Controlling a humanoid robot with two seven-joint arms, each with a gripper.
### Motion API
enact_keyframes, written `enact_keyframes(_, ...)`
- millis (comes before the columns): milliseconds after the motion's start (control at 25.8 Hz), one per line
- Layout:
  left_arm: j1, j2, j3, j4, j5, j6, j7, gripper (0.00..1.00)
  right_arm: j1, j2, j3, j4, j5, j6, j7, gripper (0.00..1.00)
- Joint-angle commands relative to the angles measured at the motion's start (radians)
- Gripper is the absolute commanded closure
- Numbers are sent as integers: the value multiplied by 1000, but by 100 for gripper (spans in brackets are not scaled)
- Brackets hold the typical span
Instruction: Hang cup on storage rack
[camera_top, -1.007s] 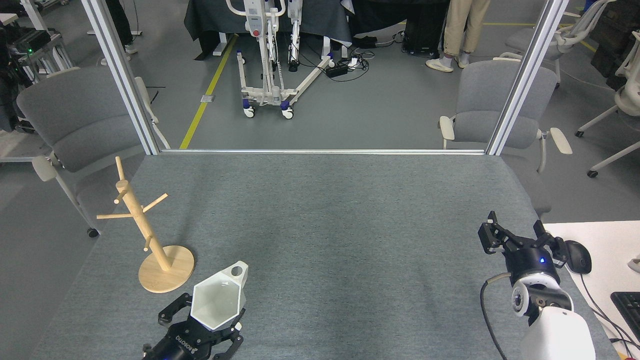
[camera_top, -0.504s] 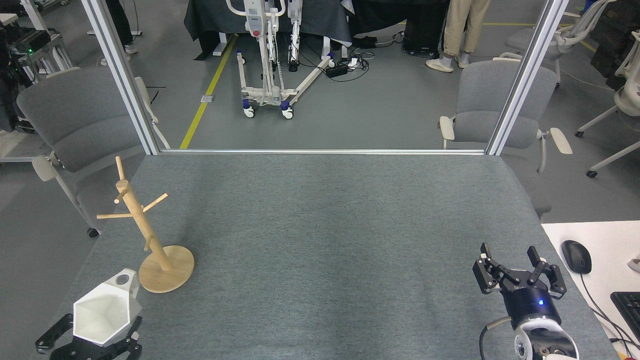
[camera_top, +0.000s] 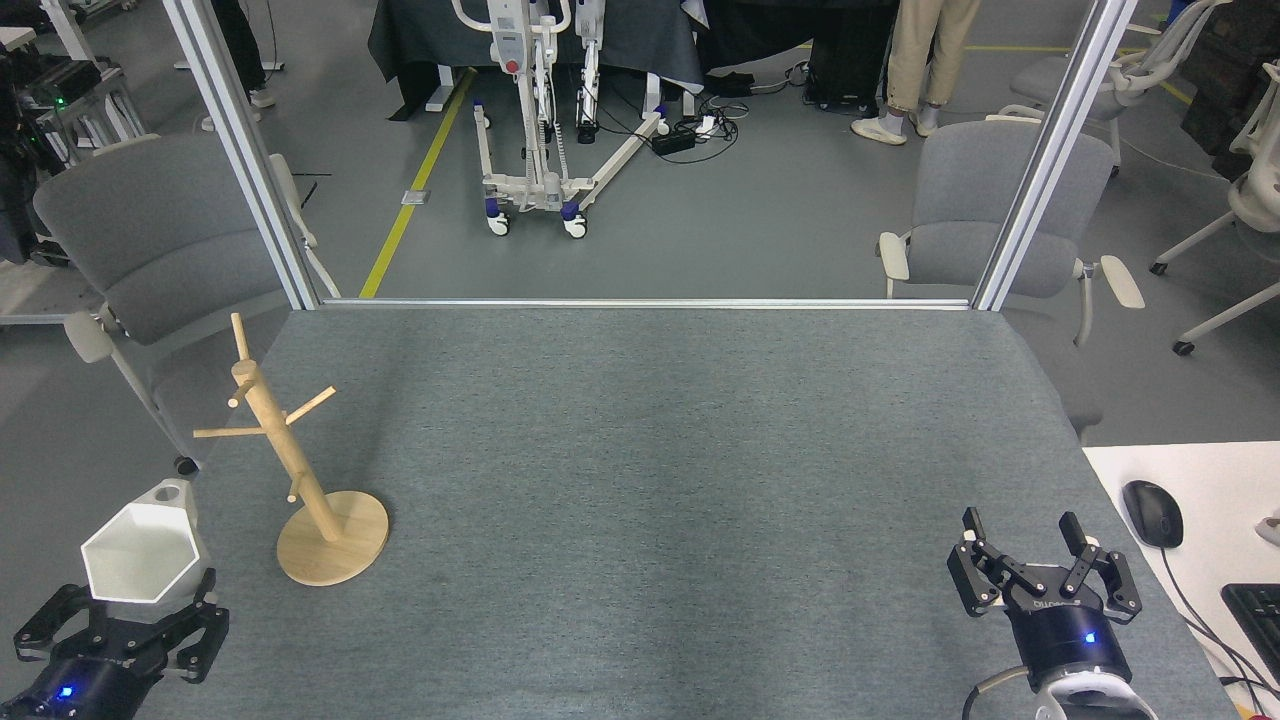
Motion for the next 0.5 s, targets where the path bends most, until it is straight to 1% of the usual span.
enact_keyframes(0,-64,2,4,54,-1,5,-20,100,-2,0,-1,6,-1,2,3,1)
enact_keyframes(116,-96,5,15,80,-1,28,-37,100,-3,-1,-3,9,-1,0,3,0)
enact_keyframes(310,-128,10,27,100,-3,32,-55,100,-2,4,-1,9,-1,0,3,1)
enact_keyframes(465,-163,10,29,102,-8,32,-106,100,-2,4,-1,9,-1,-1,3,1)
